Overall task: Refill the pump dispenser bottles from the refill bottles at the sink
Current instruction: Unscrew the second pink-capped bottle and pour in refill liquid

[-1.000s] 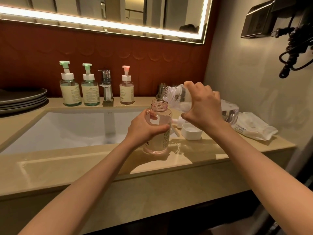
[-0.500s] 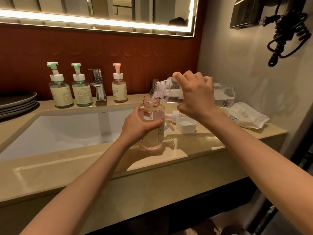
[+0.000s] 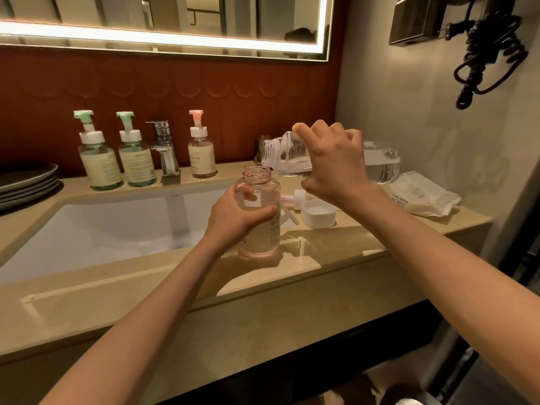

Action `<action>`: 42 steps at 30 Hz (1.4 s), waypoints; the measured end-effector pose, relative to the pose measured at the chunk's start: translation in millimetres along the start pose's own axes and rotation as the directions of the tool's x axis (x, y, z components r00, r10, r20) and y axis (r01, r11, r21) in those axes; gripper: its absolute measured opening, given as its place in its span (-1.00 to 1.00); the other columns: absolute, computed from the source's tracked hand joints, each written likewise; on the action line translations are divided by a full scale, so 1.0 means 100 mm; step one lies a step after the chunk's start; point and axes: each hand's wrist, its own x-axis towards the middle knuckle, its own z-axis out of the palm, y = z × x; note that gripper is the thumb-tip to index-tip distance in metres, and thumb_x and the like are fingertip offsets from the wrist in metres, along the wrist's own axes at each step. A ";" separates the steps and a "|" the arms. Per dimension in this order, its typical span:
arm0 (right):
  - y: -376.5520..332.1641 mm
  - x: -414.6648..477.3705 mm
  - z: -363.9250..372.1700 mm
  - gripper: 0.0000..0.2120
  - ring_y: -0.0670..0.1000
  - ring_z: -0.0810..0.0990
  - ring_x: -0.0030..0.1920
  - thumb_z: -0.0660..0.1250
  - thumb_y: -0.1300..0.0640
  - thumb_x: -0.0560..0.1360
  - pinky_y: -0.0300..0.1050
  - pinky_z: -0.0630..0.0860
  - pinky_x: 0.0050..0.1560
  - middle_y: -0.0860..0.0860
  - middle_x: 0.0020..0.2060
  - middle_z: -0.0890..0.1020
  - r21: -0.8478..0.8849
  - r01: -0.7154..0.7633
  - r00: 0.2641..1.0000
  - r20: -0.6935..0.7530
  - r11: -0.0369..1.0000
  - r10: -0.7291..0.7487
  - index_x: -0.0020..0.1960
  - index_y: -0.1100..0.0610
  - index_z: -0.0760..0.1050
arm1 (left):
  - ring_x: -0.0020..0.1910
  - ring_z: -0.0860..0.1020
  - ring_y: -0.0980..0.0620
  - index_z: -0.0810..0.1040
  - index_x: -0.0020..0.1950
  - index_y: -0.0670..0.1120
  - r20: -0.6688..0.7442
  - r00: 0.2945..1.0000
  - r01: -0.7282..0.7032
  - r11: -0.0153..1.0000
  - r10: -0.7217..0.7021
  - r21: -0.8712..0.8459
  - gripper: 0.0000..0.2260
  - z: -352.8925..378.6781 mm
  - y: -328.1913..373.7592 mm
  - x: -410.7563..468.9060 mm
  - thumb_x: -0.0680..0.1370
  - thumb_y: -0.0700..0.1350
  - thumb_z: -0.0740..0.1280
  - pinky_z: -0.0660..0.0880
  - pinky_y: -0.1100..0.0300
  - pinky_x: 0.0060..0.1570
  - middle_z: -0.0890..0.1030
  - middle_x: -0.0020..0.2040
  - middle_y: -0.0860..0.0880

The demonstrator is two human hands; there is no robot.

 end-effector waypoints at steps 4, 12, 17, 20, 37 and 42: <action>0.00 0.01 -0.02 -0.38 0.11 0.41 0.08 0.37 0.25 0.33 0.02 0.27 0.09 0.06 0.09 0.46 -0.011 0.006 1.000 0.007 1.000 -0.006 0.35 0.01 0.30 | 0.07 0.47 0.01 0.38 0.18 0.00 0.000 1.000 -0.003 1.000 0.003 0.004 -0.50 0.00 -0.01 0.01 0.34 0.04 0.50 0.48 0.09 0.01 0.50 0.07 0.04; 0.00 0.01 -0.03 -0.37 0.10 0.40 0.09 0.37 0.25 0.33 0.05 0.27 0.12 0.05 0.10 0.44 -0.033 0.010 1.000 0.023 0.999 -0.009 0.35 0.00 0.28 | 0.09 0.47 0.01 0.40 0.27 -0.05 -0.003 1.000 -0.011 1.000 0.011 0.003 -0.43 0.00 0.00 0.00 0.33 0.05 0.51 0.50 0.07 0.05 0.49 0.08 0.05; -0.01 0.01 -0.04 -0.37 0.11 0.40 0.09 0.38 0.26 0.33 0.05 0.27 0.12 0.06 0.09 0.45 -0.031 0.009 1.000 0.023 0.999 -0.008 0.34 0.01 0.29 | 0.08 0.48 0.02 0.40 0.22 -0.02 -0.002 1.000 -0.005 1.000 0.005 0.000 -0.42 0.00 -0.01 -0.01 0.30 0.09 0.53 0.50 0.01 0.09 0.49 0.07 0.06; -0.01 0.02 -0.04 -0.37 0.11 0.39 0.11 0.38 0.25 0.33 0.06 0.26 0.15 0.06 0.11 0.44 -0.024 0.011 0.999 0.031 1.000 -0.010 0.35 0.00 0.28 | 0.09 0.48 0.01 0.41 0.24 -0.05 -0.009 1.000 -0.005 1.000 0.005 -0.001 -0.39 0.00 0.01 -0.02 0.28 0.11 0.53 0.50 0.03 0.07 0.50 0.08 0.05; -0.02 0.01 -0.08 -0.38 0.11 0.39 0.13 0.36 0.26 0.35 0.09 0.25 0.20 0.06 0.11 0.43 -0.035 0.004 0.999 0.040 0.999 -0.003 0.36 0.00 0.27 | 0.11 0.47 0.00 0.39 0.30 -0.10 -0.014 1.000 -0.025 1.000 0.025 -0.004 -0.41 0.01 0.01 -0.03 0.35 0.02 0.50 0.46 0.14 0.00 0.51 0.13 0.00; -0.03 0.02 -0.05 -0.37 0.12 0.40 0.12 0.38 0.26 0.34 0.10 0.26 0.19 0.07 0.11 0.45 -0.040 0.009 1.000 0.026 0.999 -0.008 0.35 0.01 0.28 | 0.12 0.47 -0.01 0.39 0.31 -0.10 -0.012 1.000 -0.017 1.000 0.017 -0.002 -0.40 0.01 0.01 -0.02 0.35 0.03 0.50 0.48 0.07 0.06 0.50 0.13 0.01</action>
